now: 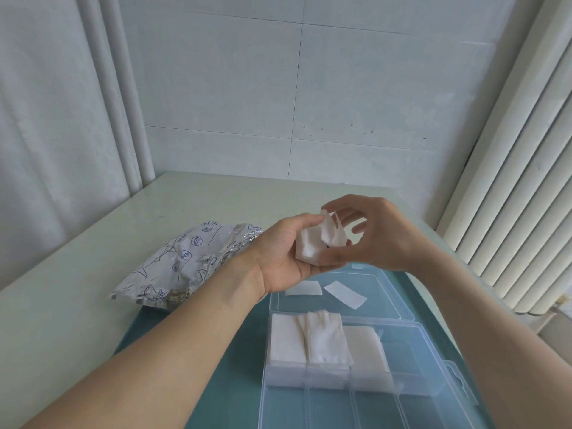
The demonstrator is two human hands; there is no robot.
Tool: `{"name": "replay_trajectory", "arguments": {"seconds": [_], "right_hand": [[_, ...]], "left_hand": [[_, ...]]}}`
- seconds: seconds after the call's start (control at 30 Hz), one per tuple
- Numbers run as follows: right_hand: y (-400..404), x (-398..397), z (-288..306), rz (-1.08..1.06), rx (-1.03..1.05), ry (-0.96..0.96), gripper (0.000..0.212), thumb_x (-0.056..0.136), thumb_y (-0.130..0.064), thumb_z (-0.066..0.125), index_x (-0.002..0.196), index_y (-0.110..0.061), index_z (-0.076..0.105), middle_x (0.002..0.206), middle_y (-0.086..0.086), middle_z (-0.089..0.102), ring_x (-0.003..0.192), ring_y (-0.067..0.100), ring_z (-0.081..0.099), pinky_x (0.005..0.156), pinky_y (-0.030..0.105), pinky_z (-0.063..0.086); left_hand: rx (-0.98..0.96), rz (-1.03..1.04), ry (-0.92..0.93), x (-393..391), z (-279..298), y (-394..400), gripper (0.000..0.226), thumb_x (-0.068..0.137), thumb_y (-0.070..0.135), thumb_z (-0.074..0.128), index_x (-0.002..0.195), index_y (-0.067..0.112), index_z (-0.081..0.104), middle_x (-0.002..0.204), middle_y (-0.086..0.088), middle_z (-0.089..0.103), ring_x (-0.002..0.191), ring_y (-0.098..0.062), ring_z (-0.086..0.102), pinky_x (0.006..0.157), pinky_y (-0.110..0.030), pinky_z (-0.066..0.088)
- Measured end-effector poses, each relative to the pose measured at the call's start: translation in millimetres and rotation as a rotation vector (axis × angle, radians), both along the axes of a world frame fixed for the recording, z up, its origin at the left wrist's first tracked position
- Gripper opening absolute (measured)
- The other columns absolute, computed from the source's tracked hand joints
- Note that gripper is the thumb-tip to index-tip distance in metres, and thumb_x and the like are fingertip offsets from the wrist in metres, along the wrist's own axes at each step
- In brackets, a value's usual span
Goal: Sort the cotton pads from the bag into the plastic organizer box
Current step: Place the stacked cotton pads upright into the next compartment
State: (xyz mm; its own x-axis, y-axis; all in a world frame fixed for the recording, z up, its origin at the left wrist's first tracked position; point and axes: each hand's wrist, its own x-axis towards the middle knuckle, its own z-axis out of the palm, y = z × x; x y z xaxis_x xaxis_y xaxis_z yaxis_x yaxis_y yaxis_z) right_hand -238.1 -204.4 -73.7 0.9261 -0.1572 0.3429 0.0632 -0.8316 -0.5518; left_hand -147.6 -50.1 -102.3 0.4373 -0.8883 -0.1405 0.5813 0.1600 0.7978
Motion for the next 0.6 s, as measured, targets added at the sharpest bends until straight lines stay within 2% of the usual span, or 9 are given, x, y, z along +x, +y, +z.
{"name": "replay_trajectory", "arguments": {"seconds": [0.07, 0.13, 0.2, 0.27, 0.33, 0.4, 0.5, 0.6], "right_hand": [[-1.8, -0.7, 1.3, 0.002, 0.022, 0.031, 0.079, 0.044, -0.057, 0.092, 0.116, -0.034, 0.068, 0.100, -0.015, 0.070, 0.095, 0.001, 0.063, 0.081, 0.027, 0.055], [-2.2, -1.2, 2.7, 0.018, 0.020, 0.089, 0.080, 0.040, -0.062, 0.088, 0.112, -0.036, 0.067, 0.101, -0.017, 0.070, 0.094, 0.000, 0.062, 0.077, 0.017, 0.050], [-2.7, -2.9, 4.7, 0.048, 0.039, 0.149, 0.070, 0.044, -0.062, 0.084, 0.108, -0.039, 0.066, 0.102, -0.018, 0.070, 0.088, 0.001, 0.063, 0.072, 0.011, 0.047], [-3.8, -5.9, 7.4, 0.090, 0.115, 0.179, 0.051, 0.060, -0.060, 0.077, 0.106, -0.038, 0.068, 0.100, -0.018, 0.072, 0.082, 0.005, 0.065, 0.072, 0.014, 0.047], [-5.7, -7.4, 7.6, 0.098, 0.190, 0.194, 0.032, 0.082, -0.049, 0.070, 0.109, -0.031, 0.071, 0.090, -0.021, 0.072, 0.072, 0.007, 0.062, 0.068, 0.020, 0.047], [-8.5, -6.0, 4.7, 0.067, 0.197, 0.204, 0.021, 0.092, -0.032, 0.070, 0.112, -0.027, 0.072, 0.085, -0.022, 0.072, 0.070, 0.008, 0.060, 0.069, 0.021, 0.047], [-11.4, -2.7, 0.3, 0.034, 0.142, 0.185, 0.024, 0.086, -0.023, 0.079, 0.109, -0.025, 0.074, 0.092, -0.010, 0.075, 0.083, 0.014, 0.069, 0.074, 0.018, 0.050], [-13.5, -2.4, 0.2, 0.025, 0.170, 0.112, 0.017, 0.081, -0.018, 0.082, 0.096, -0.022, 0.076, 0.086, -0.004, 0.076, 0.077, 0.010, 0.068, 0.069, 0.013, 0.049]], "left_hand": [[0.015, 0.025, 0.044, 0.4, -1.1, -0.5, 0.031, 0.100, 0.019, 0.046, 0.122, 0.002, 0.059, 0.111, -0.018, 0.069, 0.096, -0.030, 0.069, 0.091, -0.045, 0.055], [0.022, 0.028, 0.052, 0.9, -1.3, -0.9, 0.030, 0.100, 0.019, 0.045, 0.117, 0.000, 0.061, 0.109, -0.019, 0.069, 0.096, -0.030, 0.069, 0.093, -0.042, 0.053], [0.034, 0.023, 0.006, 0.4, -0.9, -0.4, 0.031, 0.102, 0.020, 0.042, 0.115, 0.000, 0.062, 0.105, -0.017, 0.070, 0.092, -0.026, 0.070, 0.088, -0.038, 0.056], [0.030, 0.012, -0.013, -0.9, -0.5, -0.5, 0.032, 0.104, 0.019, 0.040, 0.115, -0.001, 0.062, 0.103, -0.018, 0.070, 0.090, -0.027, 0.070, 0.087, -0.038, 0.058], [0.022, -0.001, -0.009, -2.4, -0.5, -0.4, 0.032, 0.105, 0.018, 0.038, 0.112, -0.001, 0.062, 0.100, -0.018, 0.071, 0.090, -0.030, 0.069, 0.088, -0.039, 0.057], [0.033, -0.011, -0.017, -3.3, -1.4, -0.9, 0.031, 0.104, 0.018, 0.038, 0.112, 0.000, 0.062, 0.101, -0.018, 0.071, 0.090, -0.032, 0.069, 0.086, -0.038, 0.058], [0.062, -0.037, -0.056, -4.3, -3.5, -2.3, 0.034, 0.104, 0.022, 0.039, 0.115, 0.000, 0.062, 0.108, -0.018, 0.070, 0.095, -0.034, 0.068, 0.091, -0.040, 0.056], [0.047, -0.038, -0.044, -4.4, -2.9, -2.6, 0.045, 0.108, 0.033, 0.031, 0.119, -0.001, 0.060, 0.109, -0.020, 0.070, 0.095, -0.035, 0.070, 0.091, -0.042, 0.056]]}}
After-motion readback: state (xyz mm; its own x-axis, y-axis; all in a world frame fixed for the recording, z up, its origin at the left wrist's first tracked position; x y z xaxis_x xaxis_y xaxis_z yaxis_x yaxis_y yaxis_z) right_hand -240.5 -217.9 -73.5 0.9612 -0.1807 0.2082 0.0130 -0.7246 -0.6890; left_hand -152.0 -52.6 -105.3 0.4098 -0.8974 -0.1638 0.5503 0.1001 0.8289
